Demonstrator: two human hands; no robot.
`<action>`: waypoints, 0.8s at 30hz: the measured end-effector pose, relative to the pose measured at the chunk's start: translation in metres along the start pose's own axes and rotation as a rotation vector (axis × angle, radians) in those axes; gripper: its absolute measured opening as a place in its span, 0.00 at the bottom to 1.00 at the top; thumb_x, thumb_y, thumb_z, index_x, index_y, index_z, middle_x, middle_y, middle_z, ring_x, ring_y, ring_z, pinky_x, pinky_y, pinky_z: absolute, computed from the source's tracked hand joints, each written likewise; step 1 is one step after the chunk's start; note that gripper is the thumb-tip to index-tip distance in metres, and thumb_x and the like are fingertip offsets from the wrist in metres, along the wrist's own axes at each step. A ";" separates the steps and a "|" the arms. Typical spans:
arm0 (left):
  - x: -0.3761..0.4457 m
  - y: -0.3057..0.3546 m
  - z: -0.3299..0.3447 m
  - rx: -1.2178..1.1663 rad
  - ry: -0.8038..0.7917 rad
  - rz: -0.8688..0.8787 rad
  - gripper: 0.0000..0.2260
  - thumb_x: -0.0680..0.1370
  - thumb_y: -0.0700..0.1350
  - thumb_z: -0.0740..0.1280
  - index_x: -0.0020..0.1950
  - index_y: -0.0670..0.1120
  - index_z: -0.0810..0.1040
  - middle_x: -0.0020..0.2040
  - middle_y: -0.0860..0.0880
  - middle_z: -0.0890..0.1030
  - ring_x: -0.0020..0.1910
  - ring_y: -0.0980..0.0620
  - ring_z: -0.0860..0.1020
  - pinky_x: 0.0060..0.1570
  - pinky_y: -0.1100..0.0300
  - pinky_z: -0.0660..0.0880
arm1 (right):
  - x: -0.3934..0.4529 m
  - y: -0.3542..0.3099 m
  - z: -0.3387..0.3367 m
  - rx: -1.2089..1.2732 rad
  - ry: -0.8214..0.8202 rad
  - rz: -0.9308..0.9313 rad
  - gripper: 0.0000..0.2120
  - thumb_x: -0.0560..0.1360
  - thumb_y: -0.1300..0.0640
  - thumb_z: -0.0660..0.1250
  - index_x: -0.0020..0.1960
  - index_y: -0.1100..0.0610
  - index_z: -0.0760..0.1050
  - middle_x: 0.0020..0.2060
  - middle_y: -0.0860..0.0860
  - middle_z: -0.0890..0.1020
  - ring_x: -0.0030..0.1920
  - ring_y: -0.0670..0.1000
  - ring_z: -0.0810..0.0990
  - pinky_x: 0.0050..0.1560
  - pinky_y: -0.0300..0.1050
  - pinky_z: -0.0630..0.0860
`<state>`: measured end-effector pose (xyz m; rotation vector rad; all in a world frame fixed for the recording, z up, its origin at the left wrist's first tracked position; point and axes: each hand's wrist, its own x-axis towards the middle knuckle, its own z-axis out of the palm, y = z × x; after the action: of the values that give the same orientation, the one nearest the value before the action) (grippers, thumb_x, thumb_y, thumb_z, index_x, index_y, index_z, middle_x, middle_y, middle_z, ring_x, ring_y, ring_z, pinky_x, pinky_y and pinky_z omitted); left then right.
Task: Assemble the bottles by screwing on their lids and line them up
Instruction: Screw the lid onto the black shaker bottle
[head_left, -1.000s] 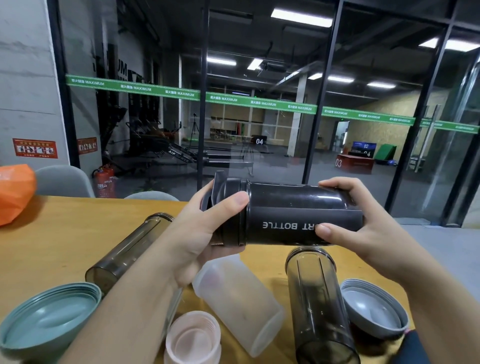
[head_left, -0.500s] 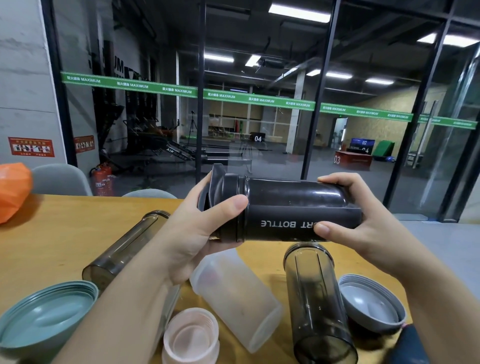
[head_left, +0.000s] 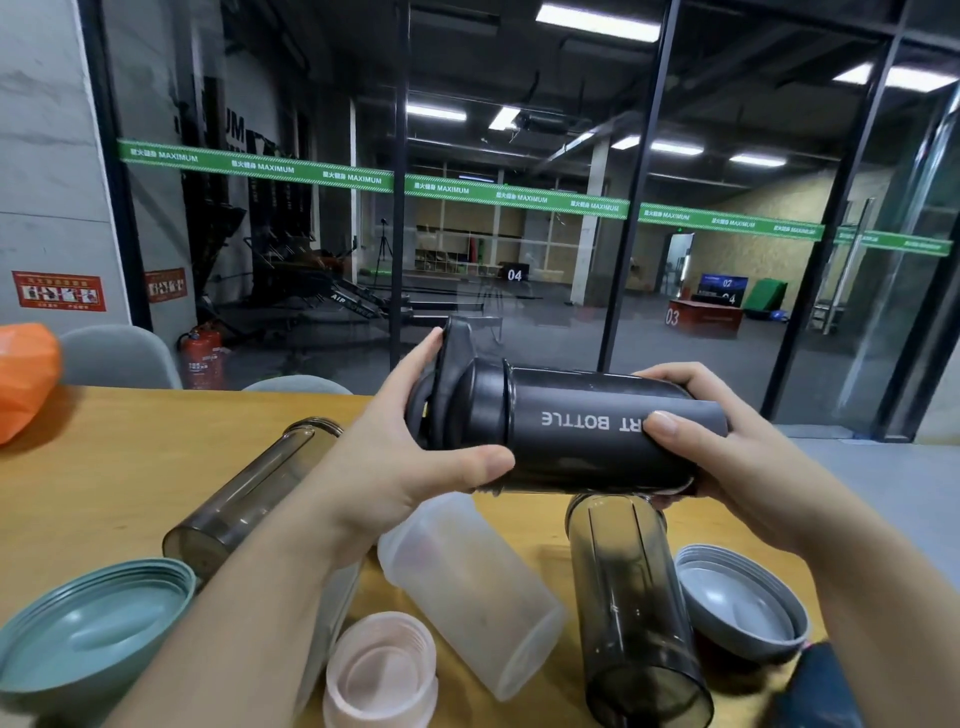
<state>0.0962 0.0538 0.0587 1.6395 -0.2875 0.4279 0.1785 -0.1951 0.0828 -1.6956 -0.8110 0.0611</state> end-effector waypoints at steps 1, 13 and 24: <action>0.001 0.000 0.001 -0.020 -0.002 -0.003 0.49 0.58 0.42 0.79 0.75 0.59 0.61 0.61 0.53 0.79 0.54 0.55 0.81 0.42 0.65 0.78 | 0.000 0.001 0.000 0.010 0.004 0.005 0.36 0.45 0.31 0.77 0.50 0.40 0.76 0.48 0.53 0.80 0.40 0.56 0.84 0.34 0.49 0.79; 0.003 -0.004 0.003 -0.107 -0.010 -0.001 0.47 0.56 0.44 0.78 0.73 0.57 0.64 0.52 0.52 0.84 0.47 0.56 0.83 0.38 0.66 0.77 | -0.001 0.003 -0.003 0.057 -0.040 0.074 0.32 0.53 0.40 0.77 0.55 0.44 0.74 0.49 0.56 0.79 0.38 0.53 0.83 0.32 0.47 0.79; 0.003 -0.005 -0.005 -0.130 0.004 -0.038 0.47 0.55 0.46 0.78 0.73 0.52 0.65 0.47 0.51 0.84 0.43 0.53 0.83 0.35 0.63 0.77 | 0.001 0.006 -0.011 0.273 -0.105 0.219 0.45 0.45 0.56 0.81 0.61 0.44 0.71 0.53 0.54 0.80 0.48 0.58 0.84 0.39 0.49 0.81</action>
<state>0.1003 0.0595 0.0558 1.5149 -0.2753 0.3764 0.1873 -0.2043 0.0808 -1.5237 -0.6572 0.3969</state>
